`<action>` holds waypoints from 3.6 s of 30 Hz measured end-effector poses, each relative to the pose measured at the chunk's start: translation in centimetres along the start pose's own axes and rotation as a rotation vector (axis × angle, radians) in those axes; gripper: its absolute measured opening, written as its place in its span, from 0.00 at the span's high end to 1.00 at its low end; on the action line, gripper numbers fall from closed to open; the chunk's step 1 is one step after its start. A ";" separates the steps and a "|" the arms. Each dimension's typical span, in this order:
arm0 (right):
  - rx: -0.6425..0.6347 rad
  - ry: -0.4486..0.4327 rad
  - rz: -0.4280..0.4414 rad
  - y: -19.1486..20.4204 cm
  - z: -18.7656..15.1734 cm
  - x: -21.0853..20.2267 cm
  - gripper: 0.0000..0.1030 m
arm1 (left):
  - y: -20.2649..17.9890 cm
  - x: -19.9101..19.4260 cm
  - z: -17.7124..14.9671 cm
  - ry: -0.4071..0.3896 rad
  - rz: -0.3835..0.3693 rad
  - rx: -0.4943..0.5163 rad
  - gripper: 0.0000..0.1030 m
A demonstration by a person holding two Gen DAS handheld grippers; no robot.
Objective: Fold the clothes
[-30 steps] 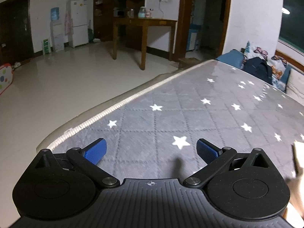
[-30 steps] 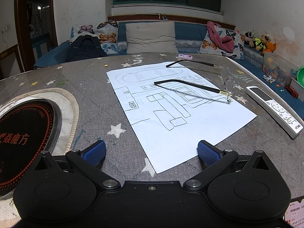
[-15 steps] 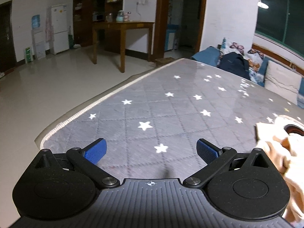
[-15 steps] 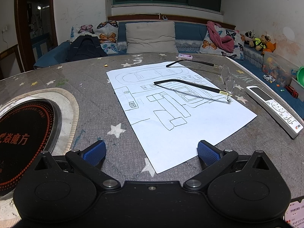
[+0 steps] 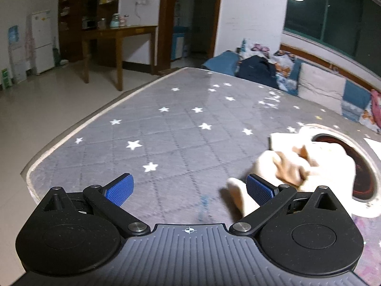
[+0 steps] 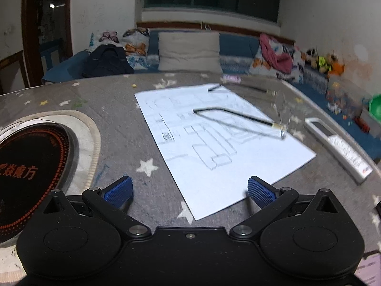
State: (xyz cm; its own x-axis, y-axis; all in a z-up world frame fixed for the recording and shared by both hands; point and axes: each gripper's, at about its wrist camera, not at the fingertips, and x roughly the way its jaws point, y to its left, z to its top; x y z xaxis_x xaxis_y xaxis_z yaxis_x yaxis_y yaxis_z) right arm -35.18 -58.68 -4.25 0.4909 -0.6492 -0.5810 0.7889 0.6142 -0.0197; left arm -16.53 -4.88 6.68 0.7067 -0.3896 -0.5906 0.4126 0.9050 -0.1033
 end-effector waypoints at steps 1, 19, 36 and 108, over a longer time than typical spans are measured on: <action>-0.008 -0.007 0.015 0.2 0.1 -0.4 0.00 | -0.3 -0.5 -0.1 -0.004 -0.015 0.002 0.01; -0.288 -0.122 0.422 10.2 3.5 -9.0 0.00 | -5.2 -0.3 -1.1 0.114 -0.329 0.006 0.12; -0.472 -0.147 0.677 18.1 6.7 -12.2 0.19 | -7.3 3.5 -1.1 0.207 -0.491 -0.096 0.59; -0.474 0.239 0.759 13.6 -1.2 -12.7 0.65 | -11.1 -3.5 -9.0 0.084 -0.700 0.755 0.58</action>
State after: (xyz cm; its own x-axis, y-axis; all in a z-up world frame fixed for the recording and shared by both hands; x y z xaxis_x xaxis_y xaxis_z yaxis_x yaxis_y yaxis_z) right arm -31.07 -41.57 1.89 0.6833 0.0792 -0.7258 0.0275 0.9906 0.1340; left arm -28.78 -11.99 2.71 0.1394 -0.7481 -0.6488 0.9897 0.1260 0.0673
